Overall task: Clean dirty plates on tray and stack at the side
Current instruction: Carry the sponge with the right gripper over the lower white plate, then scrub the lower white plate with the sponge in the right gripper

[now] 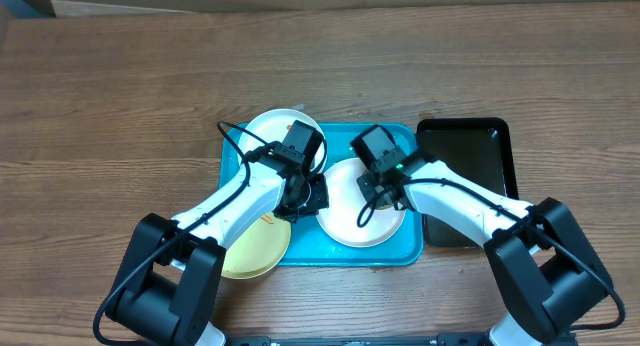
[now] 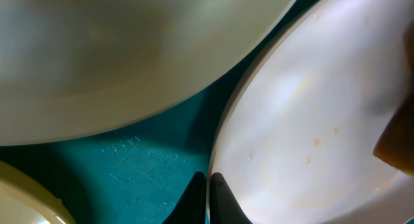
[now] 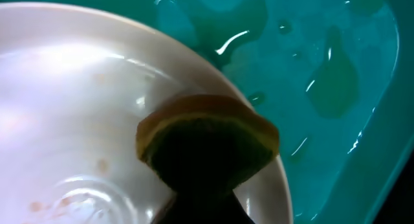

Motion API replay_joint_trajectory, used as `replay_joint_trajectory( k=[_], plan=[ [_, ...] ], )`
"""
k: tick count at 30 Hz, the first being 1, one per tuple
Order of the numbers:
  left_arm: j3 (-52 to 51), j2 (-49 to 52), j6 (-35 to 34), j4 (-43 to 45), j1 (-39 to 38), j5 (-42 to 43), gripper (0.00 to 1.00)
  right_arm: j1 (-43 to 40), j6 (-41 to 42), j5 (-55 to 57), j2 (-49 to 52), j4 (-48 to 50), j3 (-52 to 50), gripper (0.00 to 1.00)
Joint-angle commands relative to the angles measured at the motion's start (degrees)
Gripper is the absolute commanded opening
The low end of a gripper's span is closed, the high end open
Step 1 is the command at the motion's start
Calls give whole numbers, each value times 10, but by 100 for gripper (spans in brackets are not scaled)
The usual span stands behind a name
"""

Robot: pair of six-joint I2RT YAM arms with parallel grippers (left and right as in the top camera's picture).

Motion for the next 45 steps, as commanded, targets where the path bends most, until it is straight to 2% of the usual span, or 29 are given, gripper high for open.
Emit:
replay_joint_trajectory(
  k=[1, 9, 23, 30, 38, 45],
  plan=[
    [-4, 3, 2, -4, 1, 5, 4, -21, -2, 9, -3, 25, -29, 4],
    [-4, 3, 3, -5, 1, 5, 4, -71, -42, -149, -3, 40, -46, 4],
    [-4, 3, 3, -4, 1, 7, 4, -33, -56, -170, -3, 29, -46, 4],
    [-4, 3, 3, -4, 1, 7, 4, -30, -115, -262, -3, -28, -36, 4],
    [-4, 3, 3, -4, 1, 7, 4, -39, -148, -383, -3, -108, 71, 4],
    [-4, 3, 3, -5, 1, 7, 5, -86, -148, -383, -3, -192, 183, 4]
  ],
)
